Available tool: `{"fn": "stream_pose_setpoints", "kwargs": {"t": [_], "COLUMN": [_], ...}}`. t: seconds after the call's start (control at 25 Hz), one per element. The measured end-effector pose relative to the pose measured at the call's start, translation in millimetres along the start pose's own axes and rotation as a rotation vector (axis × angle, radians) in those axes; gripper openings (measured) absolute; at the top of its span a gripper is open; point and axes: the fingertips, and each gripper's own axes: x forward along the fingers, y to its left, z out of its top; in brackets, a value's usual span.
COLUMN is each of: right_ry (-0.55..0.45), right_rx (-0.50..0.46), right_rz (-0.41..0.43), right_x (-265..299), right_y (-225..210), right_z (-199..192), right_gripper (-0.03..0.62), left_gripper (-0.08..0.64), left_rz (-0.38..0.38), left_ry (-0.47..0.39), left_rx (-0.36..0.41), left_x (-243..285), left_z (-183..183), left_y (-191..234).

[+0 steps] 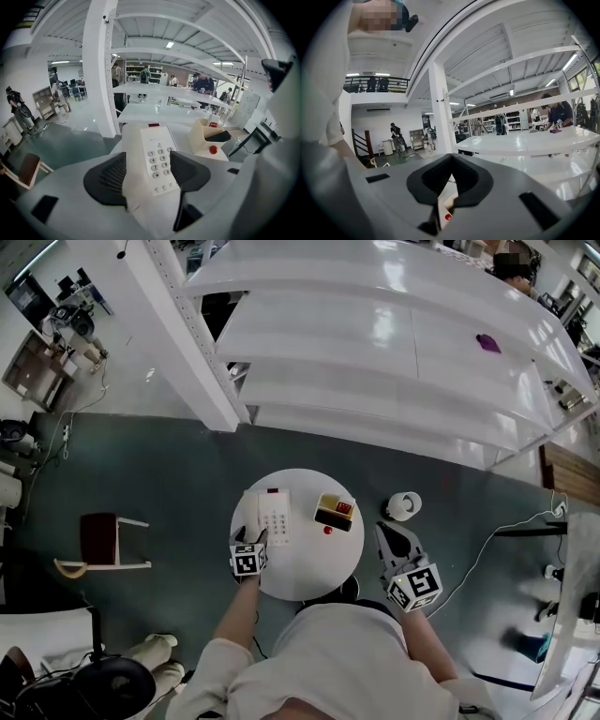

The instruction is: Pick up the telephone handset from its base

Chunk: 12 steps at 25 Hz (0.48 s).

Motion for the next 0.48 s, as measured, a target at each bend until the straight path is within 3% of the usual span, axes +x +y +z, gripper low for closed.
{"fn": "stream_pose_setpoints", "kwargs": {"t": [0.12,0.32,0.48], "right_ry": [0.013,0.029,0.04], "right_rx": [0.008,0.009,0.006], "right_rz": [-0.005,-0.003,-0.005], "right_x": [-0.3,-2.2,-4.2], "right_y": [-0.6,-1.3,-4.3], "right_z": [-4.8,-12.3,-15.8], "right_gripper": [0.008,0.008,0.008], "left_gripper": [0.291,0.291,0.291], "left_rz": [0.019,-0.043,0.022], "left_ry": [0.003,0.052,0.071], "left_rx": [-0.005,-0.083,-0.092], "left_x": [6.3,22.8,33.0], "left_z": [2.6,-1.6,-2.5], "left_y": [7.1,7.1,18.7]}}
